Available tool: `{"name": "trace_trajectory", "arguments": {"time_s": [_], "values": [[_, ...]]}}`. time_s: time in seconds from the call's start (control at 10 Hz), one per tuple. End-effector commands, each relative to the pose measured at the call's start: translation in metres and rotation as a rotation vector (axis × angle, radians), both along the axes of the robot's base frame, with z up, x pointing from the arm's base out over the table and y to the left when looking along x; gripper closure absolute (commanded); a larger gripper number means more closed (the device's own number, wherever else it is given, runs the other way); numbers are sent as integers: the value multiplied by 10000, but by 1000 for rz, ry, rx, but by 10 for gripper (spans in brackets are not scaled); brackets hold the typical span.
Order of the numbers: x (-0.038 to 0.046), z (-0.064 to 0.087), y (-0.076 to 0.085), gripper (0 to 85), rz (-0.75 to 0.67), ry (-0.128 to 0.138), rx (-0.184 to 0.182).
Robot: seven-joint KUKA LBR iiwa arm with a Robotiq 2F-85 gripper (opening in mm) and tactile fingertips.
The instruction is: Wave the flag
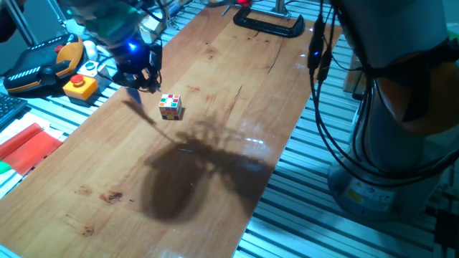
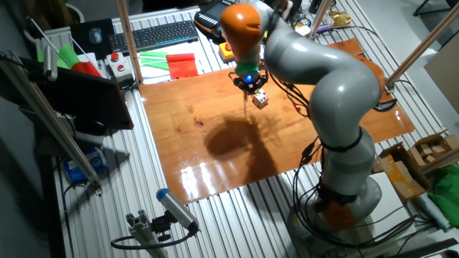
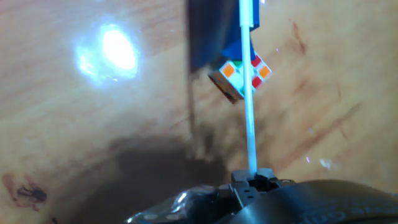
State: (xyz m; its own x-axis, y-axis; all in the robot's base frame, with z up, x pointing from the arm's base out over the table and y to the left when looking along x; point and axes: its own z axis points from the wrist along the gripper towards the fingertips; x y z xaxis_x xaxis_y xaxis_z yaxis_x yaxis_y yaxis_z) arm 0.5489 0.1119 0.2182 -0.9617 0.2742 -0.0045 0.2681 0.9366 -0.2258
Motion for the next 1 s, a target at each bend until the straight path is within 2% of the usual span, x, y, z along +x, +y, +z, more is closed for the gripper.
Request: {"name": "trace_trajectory", "arguments": {"time_s": [0.0,0.2,0.3,0.5,0.6,0.7,0.9], "values": [[11,-26,4,843,498,-13,14],[19,-53,-16,843,367,-30,77],[13,-86,-4,843,335,-36,90],[-8,-169,6,843,301,-57,90],[-9,-174,-6,843,285,-48,100],[-10,-175,-10,843,266,-29,98],[-6,-200,-19,843,253,-11,97]]}}
